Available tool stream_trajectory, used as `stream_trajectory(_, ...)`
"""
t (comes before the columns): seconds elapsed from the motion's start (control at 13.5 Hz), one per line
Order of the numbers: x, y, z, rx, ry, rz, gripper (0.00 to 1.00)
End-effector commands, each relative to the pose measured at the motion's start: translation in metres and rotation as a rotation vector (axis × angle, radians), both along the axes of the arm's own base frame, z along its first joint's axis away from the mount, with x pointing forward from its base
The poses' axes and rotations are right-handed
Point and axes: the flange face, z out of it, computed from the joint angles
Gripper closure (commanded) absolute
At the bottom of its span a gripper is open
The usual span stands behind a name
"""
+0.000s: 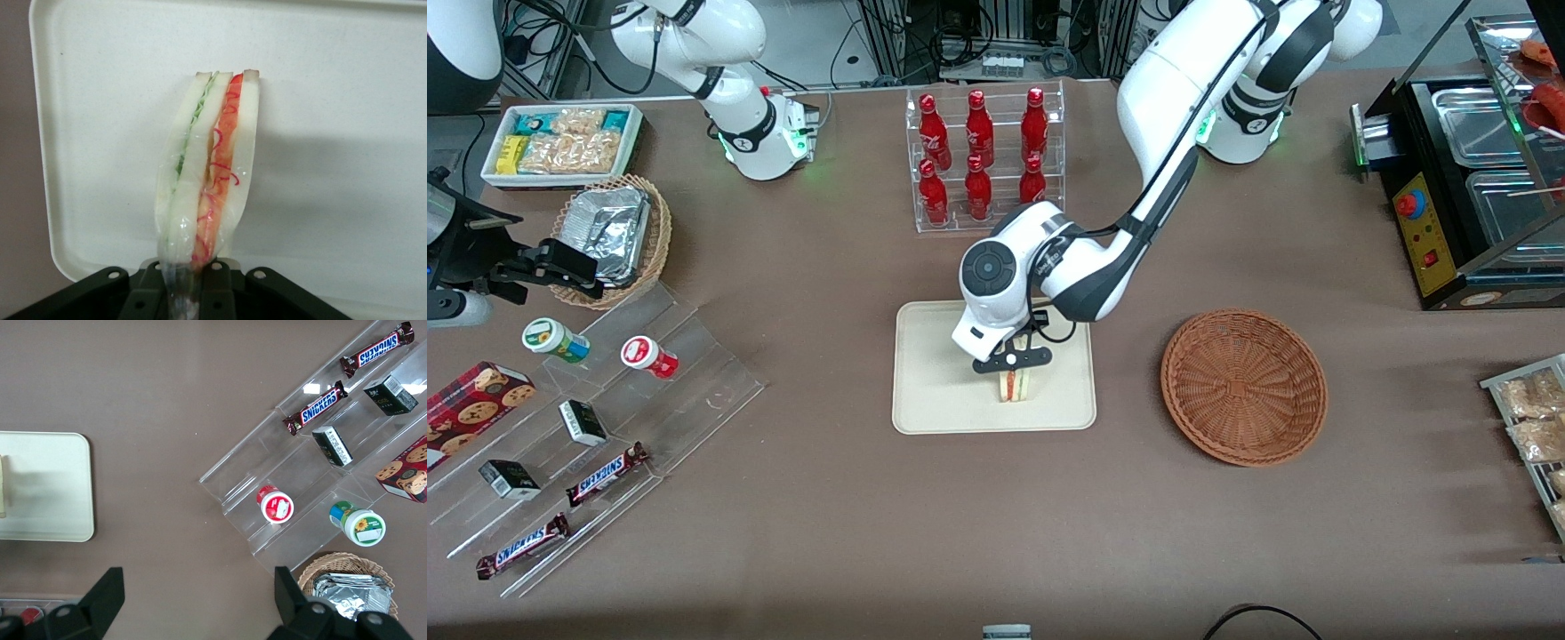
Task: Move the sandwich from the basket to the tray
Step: 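Lower the held sandwich onto the cream tray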
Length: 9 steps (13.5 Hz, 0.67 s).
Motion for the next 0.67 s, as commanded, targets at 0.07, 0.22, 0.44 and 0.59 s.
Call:
stream_trajectory(0.07, 0.001, -0.007, -0.004, 0.005, -0.015, -0.021, 0.92)
stream_trajectory(0.22, -0.002, -0.009, -0.009, 0.012, -0.013, -0.018, 0.11)
stream_trajectory(0.44, -0.001, -0.010, 0.005, 0.009, -0.021, -0.025, 0.01)
stream_trajectory(0.59, 0.005, -0.002, 0.050, -0.006, -0.040, 0.005, 0.01)
